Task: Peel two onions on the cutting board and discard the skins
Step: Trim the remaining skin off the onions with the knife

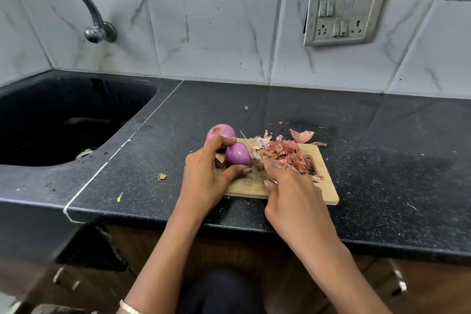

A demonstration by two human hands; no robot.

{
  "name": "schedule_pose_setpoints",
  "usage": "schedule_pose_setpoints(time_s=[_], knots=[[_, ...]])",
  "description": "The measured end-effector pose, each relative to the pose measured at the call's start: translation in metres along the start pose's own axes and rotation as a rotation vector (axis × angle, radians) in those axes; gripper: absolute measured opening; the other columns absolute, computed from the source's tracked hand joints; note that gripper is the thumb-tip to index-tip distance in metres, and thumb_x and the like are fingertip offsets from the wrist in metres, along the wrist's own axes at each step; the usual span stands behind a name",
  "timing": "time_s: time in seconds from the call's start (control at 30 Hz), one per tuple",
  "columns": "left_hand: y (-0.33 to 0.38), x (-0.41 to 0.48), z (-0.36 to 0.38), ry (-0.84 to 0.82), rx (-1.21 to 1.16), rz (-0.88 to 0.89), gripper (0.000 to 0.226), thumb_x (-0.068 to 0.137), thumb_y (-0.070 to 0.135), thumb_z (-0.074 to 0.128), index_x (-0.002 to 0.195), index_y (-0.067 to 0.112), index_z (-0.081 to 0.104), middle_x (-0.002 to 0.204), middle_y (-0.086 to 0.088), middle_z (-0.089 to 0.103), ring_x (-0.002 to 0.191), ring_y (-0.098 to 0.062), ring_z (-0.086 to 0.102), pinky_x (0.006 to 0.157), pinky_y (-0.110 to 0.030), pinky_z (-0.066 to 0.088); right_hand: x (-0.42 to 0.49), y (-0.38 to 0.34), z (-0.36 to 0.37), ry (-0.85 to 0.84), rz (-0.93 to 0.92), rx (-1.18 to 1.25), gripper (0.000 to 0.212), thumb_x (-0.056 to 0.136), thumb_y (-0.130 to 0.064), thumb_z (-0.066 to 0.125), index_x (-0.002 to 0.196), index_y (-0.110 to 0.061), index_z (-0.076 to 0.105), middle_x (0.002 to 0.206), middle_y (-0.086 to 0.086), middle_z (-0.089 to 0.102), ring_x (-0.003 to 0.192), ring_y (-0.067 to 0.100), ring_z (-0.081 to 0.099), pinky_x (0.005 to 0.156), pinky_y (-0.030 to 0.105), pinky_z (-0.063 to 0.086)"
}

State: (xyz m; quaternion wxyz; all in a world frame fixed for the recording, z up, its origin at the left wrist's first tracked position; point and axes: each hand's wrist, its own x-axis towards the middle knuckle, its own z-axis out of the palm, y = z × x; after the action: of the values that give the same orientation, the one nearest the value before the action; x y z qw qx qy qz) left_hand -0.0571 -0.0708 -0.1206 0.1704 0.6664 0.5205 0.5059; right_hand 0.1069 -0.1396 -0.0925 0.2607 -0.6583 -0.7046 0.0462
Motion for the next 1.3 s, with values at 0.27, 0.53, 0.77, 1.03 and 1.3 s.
schedule_pose_setpoints(time_s=[0.27,0.53,0.77,1.03,1.3], knots=[[0.001,-0.002,-0.003,-0.014,-0.081,-0.009,0.055,0.063,0.031,0.097,0.108,0.025,0.066,0.098,0.018,0.072,0.075,-0.005,0.065,0.074,-0.017,0.050,-0.002,-0.003,-0.021,0.082,0.030,0.141,0.047,0.104,-0.027,0.050,0.150,-0.034,0.048,0.122,-0.001,0.069,0.117,0.029,0.057,0.086,0.039,0.043],[0.004,-0.007,-0.008,-0.064,-0.278,-0.026,0.052,0.074,0.033,0.087,0.118,0.020,0.063,0.108,0.011,0.074,0.095,-0.008,0.071,0.082,-0.026,0.056,0.043,0.018,-0.015,0.018,0.188,0.696,0.008,0.093,-0.023,0.072,0.100,-0.018,0.073,0.061,0.000,0.063,0.046,0.015,0.058,0.040,0.024,0.040],[0.003,-0.008,-0.012,-0.137,-0.339,-0.019,0.036,0.091,0.023,0.077,0.124,0.027,0.064,0.114,0.008,0.074,0.110,-0.011,0.069,0.093,-0.038,0.057,0.061,0.013,-0.005,-0.160,0.261,1.055,0.028,0.083,-0.007,0.083,0.107,-0.006,0.070,0.064,0.005,0.065,0.044,0.013,0.058,0.032,0.017,0.030],[0.003,-0.005,-0.012,-0.141,-0.280,-0.016,0.042,0.085,0.041,0.079,0.124,0.033,0.068,0.114,0.011,0.073,0.106,-0.010,0.069,0.093,-0.038,0.057,0.061,0.018,-0.002,-0.101,0.093,0.889,0.017,0.089,-0.009,0.077,0.104,-0.017,0.075,0.067,0.010,0.071,0.059,0.018,0.067,0.041,0.017,0.040],[0.011,-0.007,-0.008,-0.098,-0.115,0.000,0.061,0.067,0.026,0.096,0.123,0.029,0.070,0.089,0.017,0.068,0.059,0.004,0.057,0.066,-0.009,0.047,0.067,0.016,0.010,-0.033,0.060,0.608,0.014,0.086,-0.011,0.076,0.083,-0.025,0.073,0.069,0.002,0.072,0.071,0.025,0.073,0.076,0.046,0.061]])
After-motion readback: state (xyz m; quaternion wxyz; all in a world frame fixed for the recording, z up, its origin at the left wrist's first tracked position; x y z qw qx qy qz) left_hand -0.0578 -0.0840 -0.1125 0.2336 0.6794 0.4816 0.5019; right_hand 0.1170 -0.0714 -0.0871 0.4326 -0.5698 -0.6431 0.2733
